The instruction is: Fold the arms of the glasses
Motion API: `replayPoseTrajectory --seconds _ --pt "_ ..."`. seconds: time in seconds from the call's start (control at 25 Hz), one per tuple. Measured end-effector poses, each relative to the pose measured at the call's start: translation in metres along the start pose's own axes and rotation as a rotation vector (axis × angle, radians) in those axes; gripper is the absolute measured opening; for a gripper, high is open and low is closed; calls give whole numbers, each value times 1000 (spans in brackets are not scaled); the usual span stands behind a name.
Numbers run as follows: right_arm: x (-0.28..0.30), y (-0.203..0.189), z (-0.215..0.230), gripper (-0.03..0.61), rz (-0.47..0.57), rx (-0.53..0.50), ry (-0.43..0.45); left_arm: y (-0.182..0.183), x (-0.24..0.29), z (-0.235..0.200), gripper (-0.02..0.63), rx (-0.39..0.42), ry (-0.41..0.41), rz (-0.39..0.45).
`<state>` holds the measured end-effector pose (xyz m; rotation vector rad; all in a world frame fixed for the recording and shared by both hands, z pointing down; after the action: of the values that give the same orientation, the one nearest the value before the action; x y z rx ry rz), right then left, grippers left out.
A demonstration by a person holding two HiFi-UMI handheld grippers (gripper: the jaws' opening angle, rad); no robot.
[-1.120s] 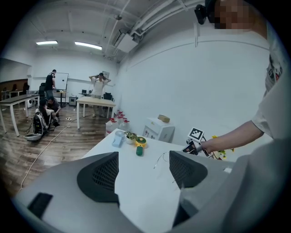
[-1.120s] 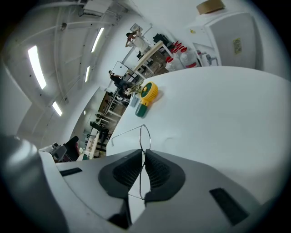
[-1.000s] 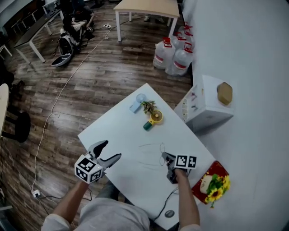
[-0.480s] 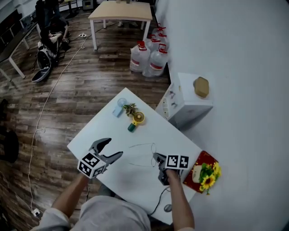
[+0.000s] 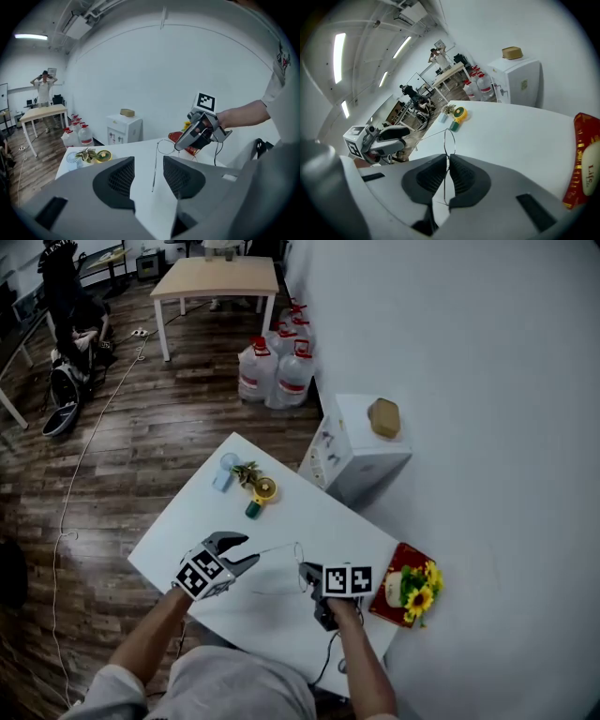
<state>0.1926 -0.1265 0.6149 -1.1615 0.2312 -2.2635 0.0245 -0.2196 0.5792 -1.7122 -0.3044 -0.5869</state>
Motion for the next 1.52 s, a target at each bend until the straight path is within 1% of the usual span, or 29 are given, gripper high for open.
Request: replayPoseTrajectory --seconds 0.12,0.2,0.28,0.32,0.36,0.48,0.56,0.64,0.72,0.96,1.08,1.28,1.4,1.52 --pt "-5 -3 -6 26 15 -2 -1 1 8 11 169 68 -47 -68" --pt "-7 -4 -9 26 21 0 -3 2 12 14 156 118 -51 -105" --pt "-8 -6 -11 26 26 2 -6 2 14 15 94 156 -36 -126" --pt "-9 -7 -11 26 28 3 -9 3 14 15 42 164 -31 -130" --pt "-10 -7 -10 26 31 3 -13 3 15 15 26 163 -32 -134" --pt "-12 -7 -10 26 34 1 -16 3 17 18 28 140 -57 -153" --pt "-13 -7 -12 26 33 -1 -17 1 19 21 65 138 -75 -181" --pt "-13 -7 -14 26 35 1 -19 -1 21 24 77 141 -92 -201" --pt "-13 -6 -13 26 39 3 -20 -2 23 27 61 143 -104 -207" --pt "-17 -5 -14 26 51 5 -27 -2 26 37 48 137 -136 -219" --pt "-15 -6 -16 26 61 10 -25 -5 28 43 48 133 -156 -227" --pt "-16 -10 -23 25 79 8 -7 -8 33 57 48 145 -190 -265" --pt "-16 -10 -27 25 87 1 -10 -3 33 59 41 175 -158 -280" --pt "-17 -9 -28 23 109 4 -23 5 34 57 32 171 -102 -286"
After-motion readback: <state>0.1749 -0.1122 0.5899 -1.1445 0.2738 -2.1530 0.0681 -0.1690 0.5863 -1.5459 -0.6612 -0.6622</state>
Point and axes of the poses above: the fingertips, and each gripper's own axes: x forward along the fingers, z to its right, y out of its top, the point moved 5 cm from there along -x, backward along the fingers, and after that the axes turned 4 degrees about y, right-handed, at the moved point
